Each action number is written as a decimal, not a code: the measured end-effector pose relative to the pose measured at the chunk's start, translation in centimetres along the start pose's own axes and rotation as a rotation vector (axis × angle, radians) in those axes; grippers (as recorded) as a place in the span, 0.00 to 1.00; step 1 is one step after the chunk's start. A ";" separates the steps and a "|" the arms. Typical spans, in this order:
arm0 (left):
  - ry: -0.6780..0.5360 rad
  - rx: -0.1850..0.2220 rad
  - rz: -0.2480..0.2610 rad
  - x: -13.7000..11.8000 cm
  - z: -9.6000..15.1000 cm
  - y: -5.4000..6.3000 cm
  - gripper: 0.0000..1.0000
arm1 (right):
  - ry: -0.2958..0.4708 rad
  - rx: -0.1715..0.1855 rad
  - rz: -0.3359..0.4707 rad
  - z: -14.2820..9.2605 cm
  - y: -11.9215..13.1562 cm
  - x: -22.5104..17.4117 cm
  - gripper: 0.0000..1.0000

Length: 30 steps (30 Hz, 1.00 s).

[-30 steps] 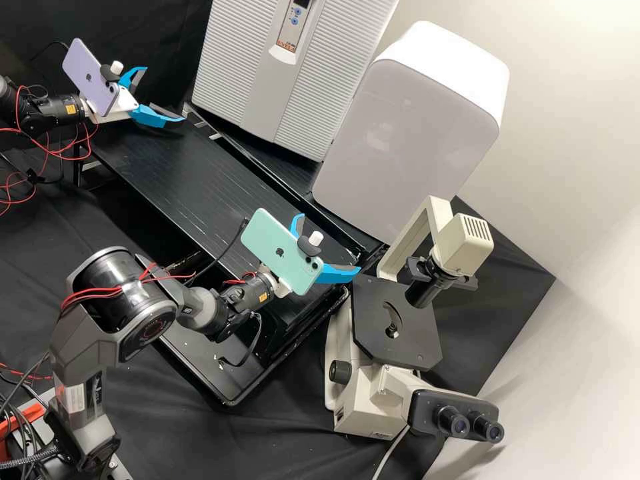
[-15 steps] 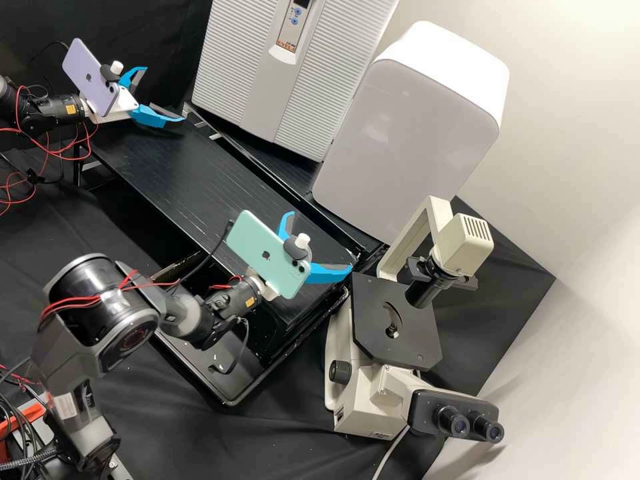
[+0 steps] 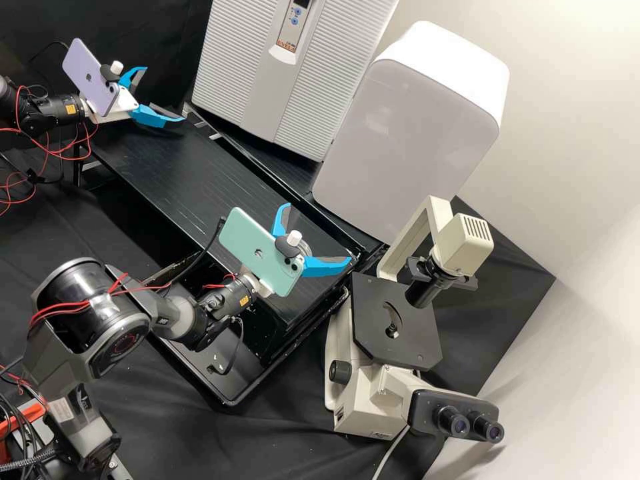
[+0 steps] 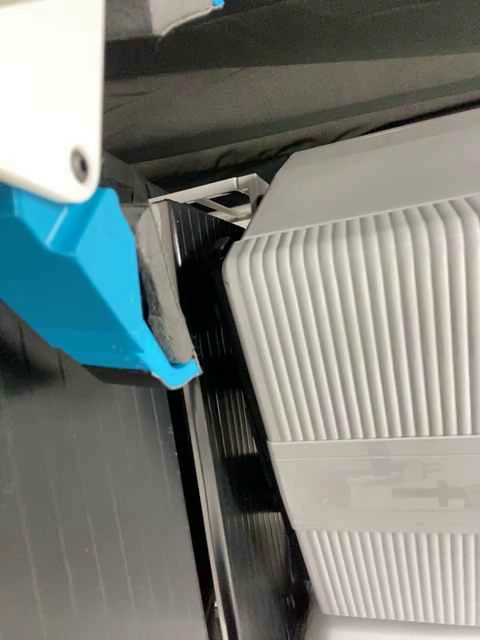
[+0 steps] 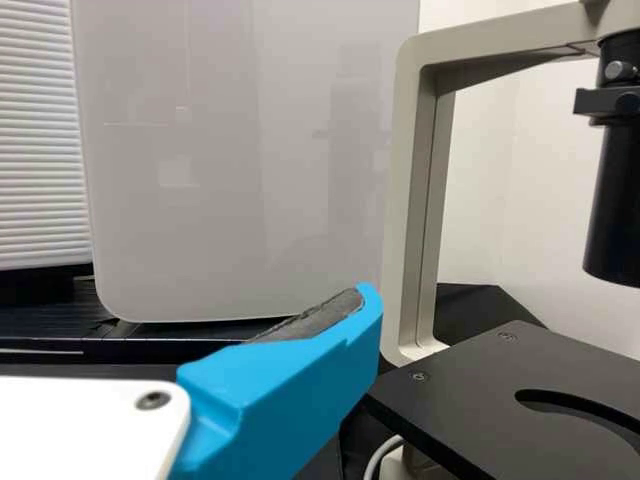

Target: Place the petri dish on the microscope

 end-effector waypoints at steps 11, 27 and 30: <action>0.000 0.000 0.000 0.0 0.0 0.0 1.00 | 0.004 -0.012 -0.016 -0.2 -0.5 -0.8 1.00; 0.000 0.000 0.000 0.0 0.0 0.0 1.00 | -0.055 0.008 0.025 1.3 -0.1 -1.5 1.00; 0.000 0.000 0.000 0.0 0.0 0.0 1.00 | -0.030 0.012 -0.011 0.7 -1.1 -2.3 1.00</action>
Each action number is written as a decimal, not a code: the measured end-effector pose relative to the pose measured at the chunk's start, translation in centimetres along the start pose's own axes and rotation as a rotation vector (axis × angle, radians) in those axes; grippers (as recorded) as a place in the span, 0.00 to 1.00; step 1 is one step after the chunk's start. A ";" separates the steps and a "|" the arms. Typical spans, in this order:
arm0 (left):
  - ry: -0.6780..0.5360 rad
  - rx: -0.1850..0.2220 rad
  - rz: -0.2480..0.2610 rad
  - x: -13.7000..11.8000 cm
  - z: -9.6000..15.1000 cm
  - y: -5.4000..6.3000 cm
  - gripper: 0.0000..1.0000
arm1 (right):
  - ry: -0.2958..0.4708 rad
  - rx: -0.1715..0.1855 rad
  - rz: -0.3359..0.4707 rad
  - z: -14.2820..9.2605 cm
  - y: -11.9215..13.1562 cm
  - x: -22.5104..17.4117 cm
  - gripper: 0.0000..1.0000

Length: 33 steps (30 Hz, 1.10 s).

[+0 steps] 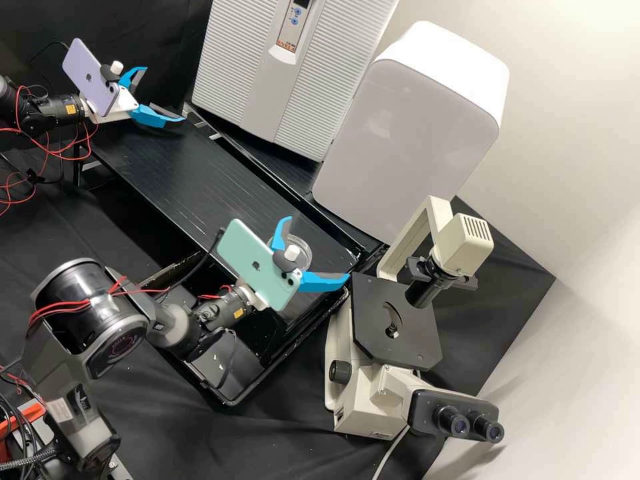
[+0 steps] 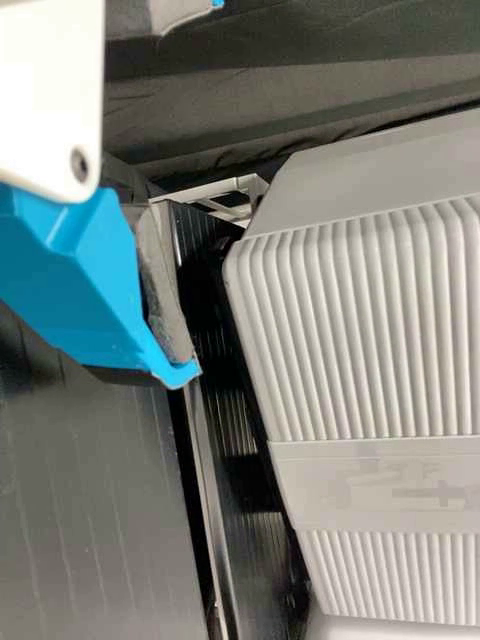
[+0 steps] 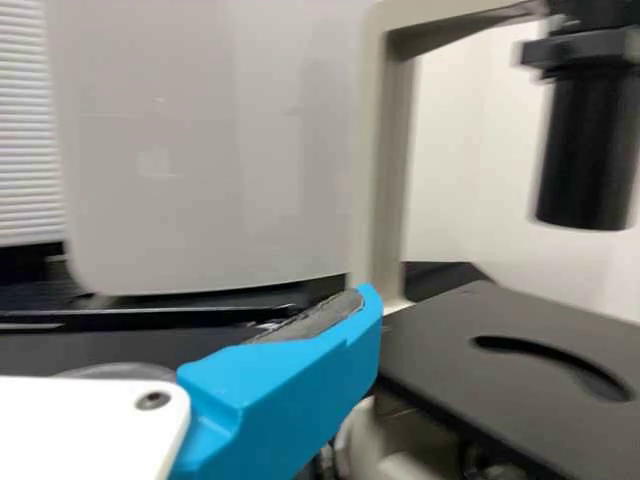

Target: Place the petri dish on the microscope

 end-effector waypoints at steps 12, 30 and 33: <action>0.000 0.000 0.000 0.0 0.0 0.0 1.00 | 0.088 -0.031 -0.080 -1.5 -2.8 -2.0 1.00; 0.000 0.000 0.000 0.0 0.0 0.0 1.00 | -0.013 -0.052 -0.125 0.6 -4.1 -1.0 1.00; 0.000 0.000 0.000 0.0 0.0 0.0 1.00 | -0.013 -0.065 -0.127 0.4 -4.1 -0.4 1.00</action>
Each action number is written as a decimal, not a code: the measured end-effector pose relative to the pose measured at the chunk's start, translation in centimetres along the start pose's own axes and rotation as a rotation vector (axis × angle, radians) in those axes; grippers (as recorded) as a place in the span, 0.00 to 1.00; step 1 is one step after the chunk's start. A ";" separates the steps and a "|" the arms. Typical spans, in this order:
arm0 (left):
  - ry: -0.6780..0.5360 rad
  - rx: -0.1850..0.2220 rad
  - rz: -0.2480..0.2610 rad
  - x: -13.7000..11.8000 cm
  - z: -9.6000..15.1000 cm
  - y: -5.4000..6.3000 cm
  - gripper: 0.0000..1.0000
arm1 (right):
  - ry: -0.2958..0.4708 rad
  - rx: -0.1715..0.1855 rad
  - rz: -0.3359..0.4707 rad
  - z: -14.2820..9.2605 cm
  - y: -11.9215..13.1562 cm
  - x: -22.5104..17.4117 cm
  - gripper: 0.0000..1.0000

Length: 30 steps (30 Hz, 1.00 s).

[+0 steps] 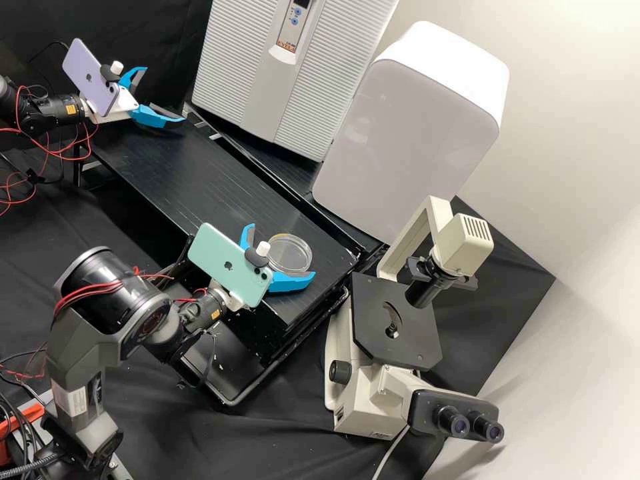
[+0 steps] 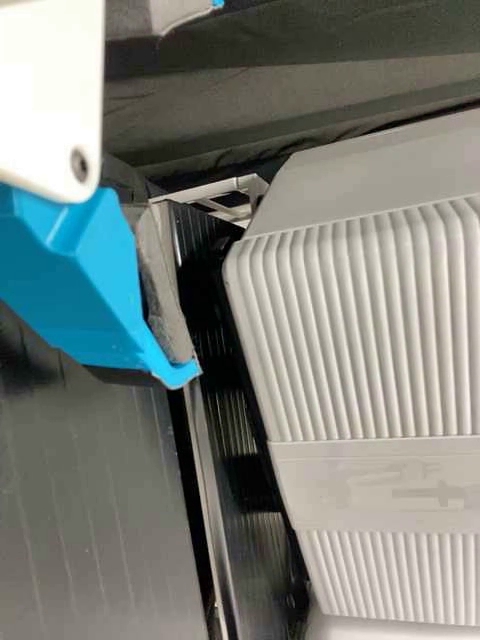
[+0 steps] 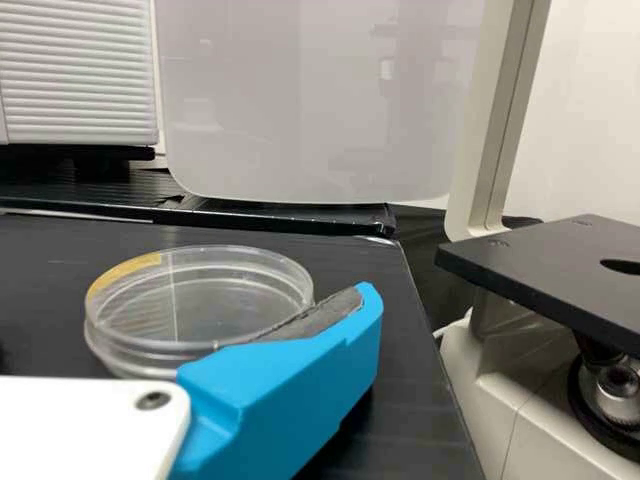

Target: Place the petri dish on the microscope

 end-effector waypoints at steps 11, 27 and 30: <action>0.000 0.000 0.000 0.0 0.0 0.0 1.00 | -0.037 -0.033 -0.019 0.1 0.6 1.5 1.00; 0.000 0.000 0.000 0.0 0.0 0.0 1.00 | -0.061 -0.021 -0.057 1.3 0.1 1.8 0.00; 0.000 0.000 0.000 0.0 0.0 0.0 1.00 | -0.053 -0.009 -0.062 1.2 0.1 1.8 0.00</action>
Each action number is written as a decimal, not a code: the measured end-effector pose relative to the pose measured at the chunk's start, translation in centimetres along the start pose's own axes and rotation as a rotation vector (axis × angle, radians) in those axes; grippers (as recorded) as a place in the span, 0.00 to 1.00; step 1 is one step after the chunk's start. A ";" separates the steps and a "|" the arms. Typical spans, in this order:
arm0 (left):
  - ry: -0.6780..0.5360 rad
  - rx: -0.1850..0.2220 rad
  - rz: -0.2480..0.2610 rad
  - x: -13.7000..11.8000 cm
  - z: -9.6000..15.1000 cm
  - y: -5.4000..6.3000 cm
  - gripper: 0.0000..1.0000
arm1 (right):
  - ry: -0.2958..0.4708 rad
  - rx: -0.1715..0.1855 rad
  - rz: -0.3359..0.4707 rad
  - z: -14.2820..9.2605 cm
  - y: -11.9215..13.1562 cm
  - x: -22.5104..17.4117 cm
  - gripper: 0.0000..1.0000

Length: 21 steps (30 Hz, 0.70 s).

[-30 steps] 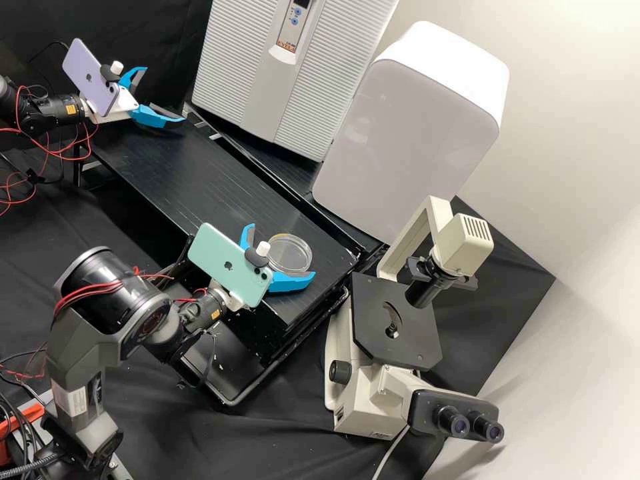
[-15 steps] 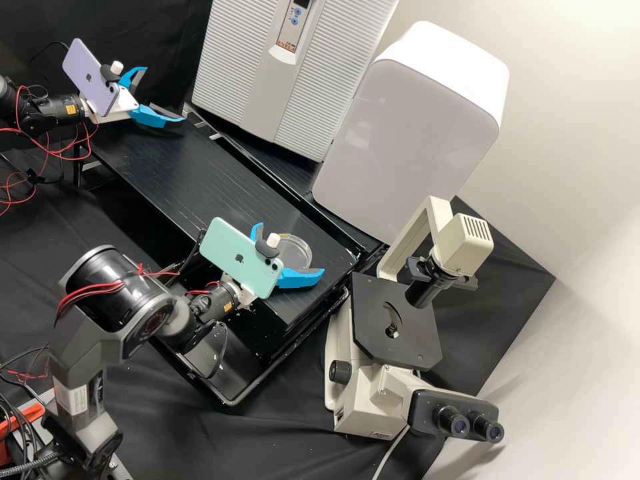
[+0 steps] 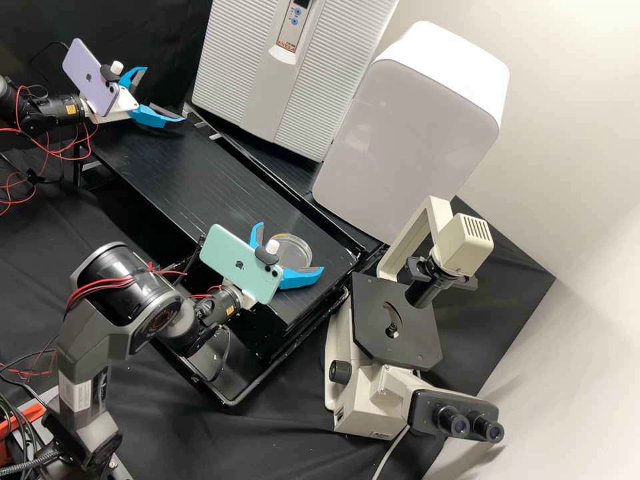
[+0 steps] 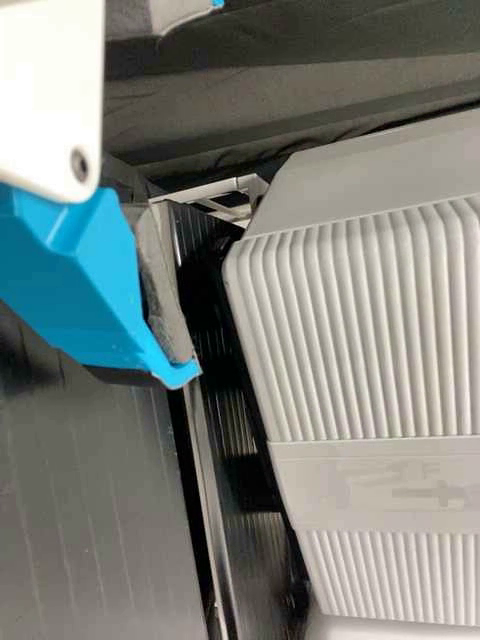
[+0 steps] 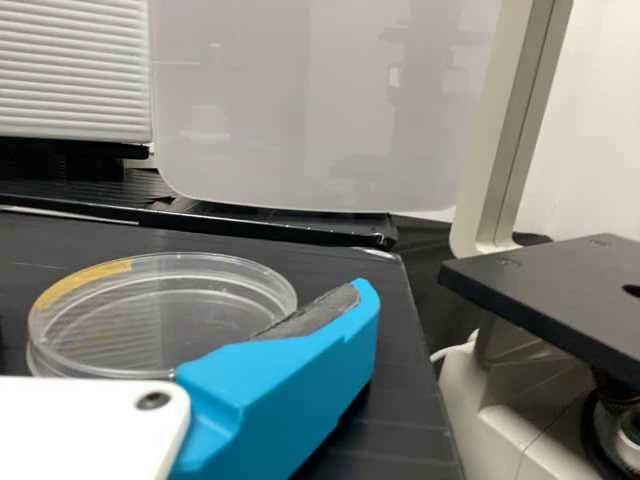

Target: Place the petri dish on the microscope

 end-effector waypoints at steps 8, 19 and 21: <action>0.000 0.000 0.000 0.0 0.0 0.0 1.00 | 0.013 0.014 0.004 -0.2 0.2 0.2 0.00; 0.000 0.000 0.000 0.0 0.0 0.0 1.00 | 0.019 0.007 -0.004 -0.2 0.1 0.2 0.00; 0.000 0.000 0.000 0.0 0.0 0.0 1.00 | 0.020 0.012 -0.005 -0.2 0.1 0.2 0.00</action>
